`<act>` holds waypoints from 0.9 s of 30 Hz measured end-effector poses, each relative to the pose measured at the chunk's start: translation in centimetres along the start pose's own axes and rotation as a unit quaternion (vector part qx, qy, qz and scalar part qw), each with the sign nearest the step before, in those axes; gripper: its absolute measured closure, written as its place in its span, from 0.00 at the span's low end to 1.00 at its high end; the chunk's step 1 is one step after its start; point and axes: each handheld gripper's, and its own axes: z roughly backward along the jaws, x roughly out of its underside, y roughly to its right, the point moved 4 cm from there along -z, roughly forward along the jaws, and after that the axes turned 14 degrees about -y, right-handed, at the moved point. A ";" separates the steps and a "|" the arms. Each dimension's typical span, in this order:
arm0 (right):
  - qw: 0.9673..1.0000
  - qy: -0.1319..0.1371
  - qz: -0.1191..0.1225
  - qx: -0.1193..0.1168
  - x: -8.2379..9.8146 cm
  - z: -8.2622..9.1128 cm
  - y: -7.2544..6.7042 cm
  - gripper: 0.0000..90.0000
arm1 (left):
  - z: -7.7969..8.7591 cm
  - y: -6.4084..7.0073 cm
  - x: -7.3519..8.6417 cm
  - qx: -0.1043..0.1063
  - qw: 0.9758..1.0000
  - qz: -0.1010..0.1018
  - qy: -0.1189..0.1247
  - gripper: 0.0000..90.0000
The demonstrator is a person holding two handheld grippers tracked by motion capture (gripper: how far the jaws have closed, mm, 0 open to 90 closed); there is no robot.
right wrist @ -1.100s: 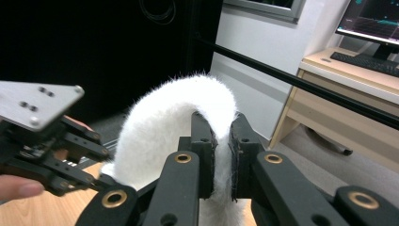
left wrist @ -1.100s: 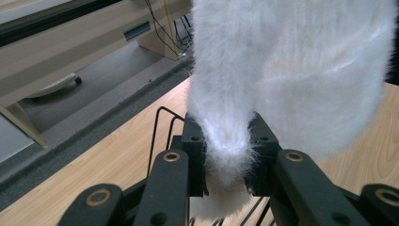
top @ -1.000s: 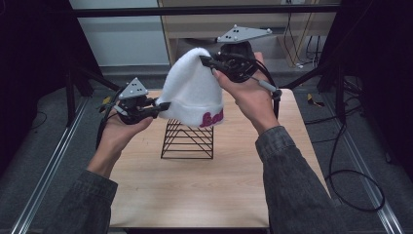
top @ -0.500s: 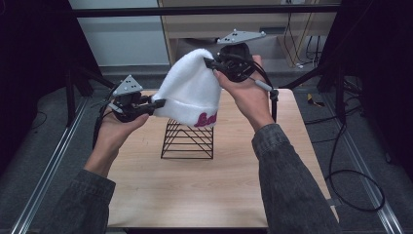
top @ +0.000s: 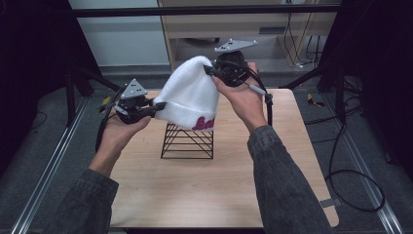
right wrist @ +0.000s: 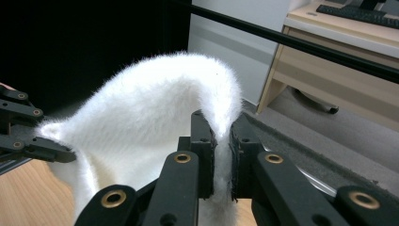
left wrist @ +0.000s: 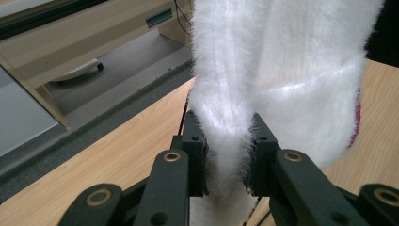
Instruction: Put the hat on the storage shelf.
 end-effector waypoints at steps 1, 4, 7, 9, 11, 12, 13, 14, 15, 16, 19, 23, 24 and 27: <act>1.000 0.000 -0.001 -0.001 0.0 -0.1 0.0 0.92 | -0.2 -0.1 0.1 -0.002 1.000 0.003 0.000 0.82; 1.000 -0.002 -0.001 -0.004 0.0 -0.6 -0.1 0.92 | -0.5 -0.5 0.5 -0.004 1.000 0.010 0.001 0.82; 1.000 -0.001 0.006 -0.008 0.1 -0.9 -0.5 0.92 | -0.9 -0.9 1.1 -0.011 1.000 0.012 0.001 0.82; 1.000 -0.001 0.007 -0.010 0.2 -1.0 -0.6 0.92 | -1.1 -1.1 1.4 -0.011 1.000 0.017 0.001 0.82; 1.000 -0.003 0.009 -0.010 0.3 -1.3 -0.6 0.92 | -1.2 -1.3 1.6 -0.012 1.000 0.019 0.000 0.82; 1.000 -0.003 0.008 -0.010 0.3 -1.4 -0.6 0.92 | -1.3 -1.3 1.8 -0.012 1.000 0.020 -0.001 0.82; 1.000 -0.003 0.007 -0.011 0.4 -1.5 -0.7 0.92 | -1.4 -1.3 1.9 -0.011 1.000 0.021 -0.002 0.82; 1.000 -0.005 0.007 -0.012 0.5 -1.6 -0.7 0.92 | -1.5 -1.4 2.0 -0.011 1.000 0.021 -0.002 0.82; 1.000 -0.005 0.008 -0.014 0.6 -1.8 -0.7 0.92 | -1.6 -1.4 2.2 -0.010 1.000 0.022 -0.002 0.82; 1.000 -0.006 0.006 -0.016 0.6 -1.8 -0.7 0.92 | -1.6 -1.4 2.3 -0.009 1.000 0.023 -0.004 0.82; 1.000 -0.006 0.008 -0.018 0.8 -2.0 -0.9 0.92 | -1.7 -1.4 2.6 -0.009 1.000 0.022 -0.002 0.82; 1.000 -0.009 0.010 -0.017 0.9 -2.2 -1.0 0.92 | -2.2 -1.5 2.9 -0.007 1.000 0.026 -0.002 0.82; 1.000 -0.009 0.012 -0.015 1.0 -2.3 -0.9 0.92 | -2.3 -1.5 3.0 -0.006 1.000 0.027 -0.002 0.82; 1.000 -0.012 0.005 -0.014 1.0 -2.6 -0.5 0.92 | -2.5 -1.7 2.9 -0.007 1.000 0.030 0.003 0.82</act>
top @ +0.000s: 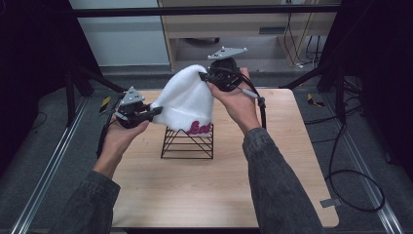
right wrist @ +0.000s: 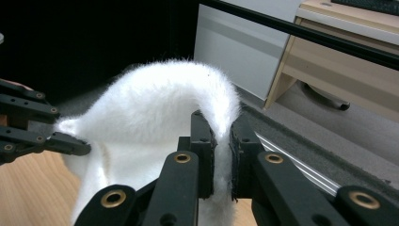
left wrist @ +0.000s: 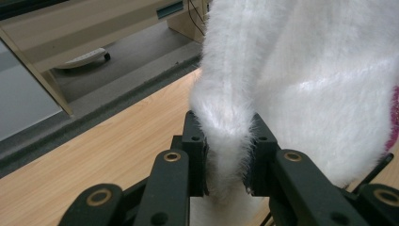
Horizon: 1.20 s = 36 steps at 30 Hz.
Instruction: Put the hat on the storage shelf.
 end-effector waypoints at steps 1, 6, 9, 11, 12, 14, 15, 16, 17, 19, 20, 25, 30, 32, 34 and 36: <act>1.000 0.000 -0.004 0.000 0.0 -0.1 0.2 0.92 | 0.0 -0.1 -0.1 -0.001 1.000 0.002 0.003 0.82; 1.000 0.001 -0.004 -0.006 0.0 -0.4 0.1 0.92 | -0.1 -0.3 0.4 -0.004 1.000 0.000 -0.001 0.82; 1.000 0.002 0.003 -0.010 0.2 -0.4 -0.3 0.92 | -0.1 -0.3 0.9 0.001 1.000 -0.002 0.000 0.82; 1.000 0.002 0.007 -0.013 0.3 -0.3 -0.6 0.92 | 0.0 0.0 1.4 0.002 1.000 -0.008 0.000 0.82; 1.000 0.001 0.008 -0.014 0.4 -0.2 -0.9 0.92 | 0.0 0.0 1.4 0.002 1.000 -0.008 0.000 0.82; 1.000 -0.004 0.016 -0.014 0.6 0.0 -1.4 0.92 | 0.2 0.3 2.1 0.008 1.000 -0.013 -0.003 0.82; 1.000 -0.006 0.021 -0.015 0.7 0.1 -1.6 0.92 | 0.2 0.5 2.3 0.011 1.000 -0.013 0.000 0.82; 0.999 -0.009 0.027 -0.015 0.9 0.2 -1.9 0.92 | 0.2 0.6 2.6 0.014 1.000 -0.016 -0.003 0.82; 0.999 -0.011 0.031 -0.016 1.0 0.4 -2.2 0.92 | 0.2 0.7 2.9 0.016 1.000 -0.017 -0.004 0.81; 0.999 -0.013 0.037 -0.019 1.2 0.6 -2.7 0.92 | 0.1 0.9 3.3 0.021 1.000 -0.018 -0.003 0.81; 0.999 -0.014 0.041 -0.020 1.3 0.7 -2.9 0.92 | 0.1 1.1 3.5 0.023 1.000 -0.019 -0.002 0.81; 0.998 -0.019 0.048 -0.026 1.7 0.9 -3.6 0.92 | 0.1 1.3 4.2 0.027 0.999 -0.017 -0.002 0.81; 0.998 -0.026 0.052 -0.035 2.3 0.9 -4.2 0.92 | -0.1 1.4 4.9 0.036 0.999 -0.013 -0.007 0.80; 0.997 -0.028 0.053 -0.038 2.5 0.8 -4.3 0.92 | -0.4 1.5 5.2 0.041 0.999 -0.008 -0.008 0.80; 0.997 -0.031 0.051 -0.043 2.9 0.6 -4.5 0.92 | -0.6 1.5 5.6 0.042 0.999 -0.008 -0.012 0.80; 0.997 -0.038 0.051 -0.048 3.5 0.1 -4.7 0.92 | -1.1 1.6 6.3 0.045 0.999 -0.003 -0.015 0.80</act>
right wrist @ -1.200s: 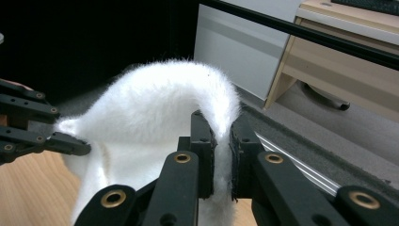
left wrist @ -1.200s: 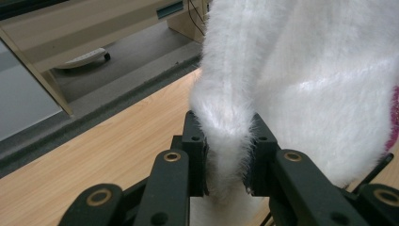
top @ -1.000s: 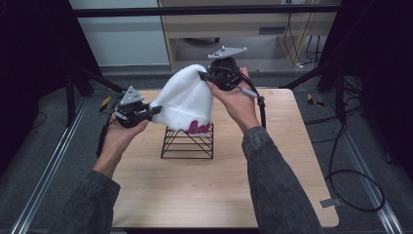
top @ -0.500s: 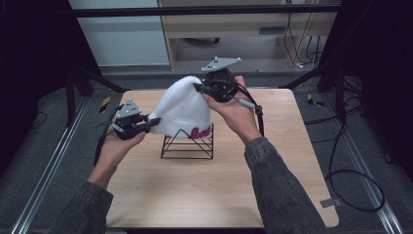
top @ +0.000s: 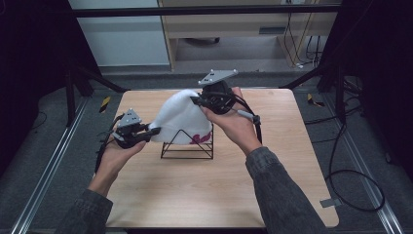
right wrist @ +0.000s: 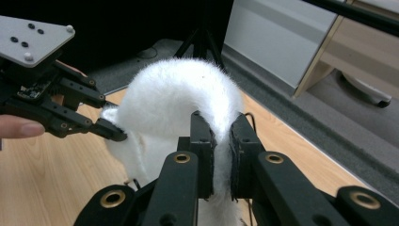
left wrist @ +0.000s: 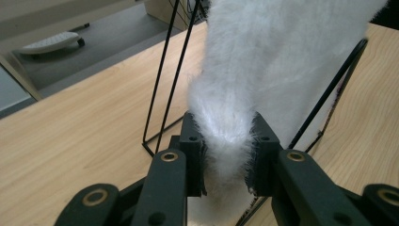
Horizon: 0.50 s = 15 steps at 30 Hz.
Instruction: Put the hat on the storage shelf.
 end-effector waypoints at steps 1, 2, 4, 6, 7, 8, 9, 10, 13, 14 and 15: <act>1.000 -0.002 0.000 -0.001 0.2 -0.2 -0.1 0.92 | -0.1 0.0 0.2 0.001 1.000 0.001 -0.002 0.80; 1.000 -0.004 -0.001 -0.003 0.3 -0.3 -0.2 0.92 | -0.2 -0.1 0.4 0.003 1.000 0.003 -0.003 0.80; 1.000 -0.005 -0.001 -0.006 0.6 -0.6 -0.5 0.92 | -0.3 -0.1 0.6 0.005 1.000 0.002 -0.003 0.80; 1.000 -0.010 0.001 -0.013 0.9 -0.8 -0.9 0.92 | -0.5 -0.1 1.4 0.011 1.000 0.001 -0.005 0.80; 1.000 -0.013 0.005 -0.012 1.0 -1.0 -1.1 0.92 | -0.6 -0.2 1.7 0.013 1.000 0.004 -0.006 0.80; 1.000 -0.017 0.009 -0.013 1.2 -1.1 -1.3 0.92 | -0.7 -0.2 1.9 0.015 1.000 0.005 -0.007 0.79; 1.000 -0.021 0.011 -0.013 1.3 -1.3 -1.5 0.92 | -0.7 -0.2 1.9 0.015 1.000 0.005 -0.007 0.79; 1.000 -0.022 0.012 -0.015 1.3 -1.4 -1.6 0.92 | -1.0 -0.2 2.4 0.020 1.000 0.009 -0.009 0.79; 1.000 -0.023 0.011 -0.018 1.4 -1.8 -1.9 0.92 | -1.4 -0.2 2.9 0.021 1.000 0.007 -0.013 0.79; 0.999 -0.024 0.012 -0.019 1.4 -2.0 -2.0 0.92 | -1.5 -0.2 3.0 0.021 1.000 0.009 -0.016 0.80; 0.999 -0.025 0.011 -0.021 1.4 -2.1 -2.1 0.92 | -1.6 -0.2 3.1 0.022 1.000 0.010 -0.018 0.80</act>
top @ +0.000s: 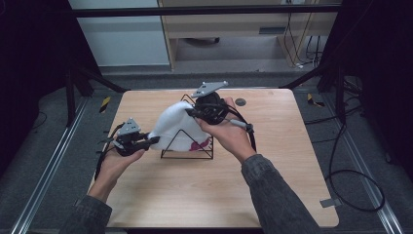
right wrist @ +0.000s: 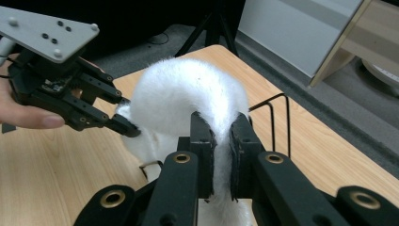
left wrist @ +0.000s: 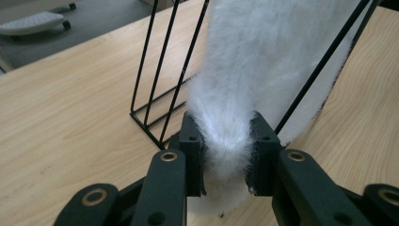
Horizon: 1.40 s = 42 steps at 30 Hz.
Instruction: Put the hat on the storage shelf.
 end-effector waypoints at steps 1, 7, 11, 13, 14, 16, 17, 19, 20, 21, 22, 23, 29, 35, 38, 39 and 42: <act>1.000 -0.002 0.001 -0.001 0.0 -0.1 -0.1 0.92 | -0.1 0.0 0.1 0.000 1.000 -0.001 -0.003 0.80; 1.000 -0.003 0.004 -0.004 -0.1 -0.4 -0.5 0.92 | -0.3 0.1 0.2 -0.002 1.000 -0.004 -0.009 0.80; 1.000 -0.004 0.004 -0.005 0.0 -0.4 -0.5 0.92 | -0.3 0.1 0.4 0.002 1.000 -0.002 -0.006 0.79; 1.000 -0.004 0.005 -0.004 0.0 -0.4 -0.5 0.92 | -0.4 0.1 0.5 0.004 1.000 -0.002 -0.009 0.78; 1.000 -0.005 0.005 -0.004 0.1 -0.5 -0.5 0.92 | -0.4 0.2 0.5 0.005 1.000 -0.001 -0.008 0.77; 1.000 -0.006 0.004 -0.006 0.2 -0.5 -0.5 0.92 | -0.5 0.2 0.6 0.007 1.000 -0.002 -0.009 0.77; 1.000 -0.005 0.002 -0.007 0.2 -0.5 -0.5 0.92 | -0.5 0.2 0.6 0.007 1.000 -0.002 -0.009 0.77; 1.000 -0.007 0.001 -0.009 0.3 -0.7 -0.4 0.92 | -0.6 0.2 0.7 0.008 1.000 -0.003 -0.014 0.77; 1.000 -0.010 0.001 -0.010 0.4 -0.7 -0.5 0.92 | -0.7 0.2 0.8 0.007 1.000 -0.003 -0.016 0.77; 1.000 -0.011 0.003 -0.010 0.4 -0.8 -0.5 0.92 | -0.8 0.1 0.9 0.008 1.000 -0.001 -0.019 0.77; 1.000 -0.012 0.003 -0.011 0.5 -0.9 -0.6 0.92 | -0.9 0.1 1.0 0.010 1.000 0.000 -0.022 0.77; 1.000 -0.014 0.004 -0.012 0.5 -1.0 -0.7 0.92 | -0.9 0.1 1.0 0.010 1.000 0.000 -0.022 0.78; 1.000 -0.022 0.007 -0.015 0.6 -1.8 -1.1 0.92 | -1.9 0.1 1.8 0.016 0.999 0.005 -0.041 0.79; 0.999 -0.033 0.004 -0.015 0.9 -2.5 -1.2 0.91 | -2.5 0.0 2.1 0.015 0.998 0.005 -0.055 0.79; 0.999 -0.040 0.003 -0.015 1.1 -2.8 -1.3 0.91 | -2.7 0.0 2.2 0.011 0.998 0.002 -0.063 0.79; 0.999 -0.042 0.003 -0.015 1.1 -2.9 -1.3 0.90 | -2.7 -0.1 2.3 0.011 0.998 0.004 -0.064 0.79; 0.999 -0.050 0.000 -0.016 1.3 -3.2 -1.4 0.86 | -2.9 -0.1 2.4 0.010 0.998 0.007 -0.068 0.77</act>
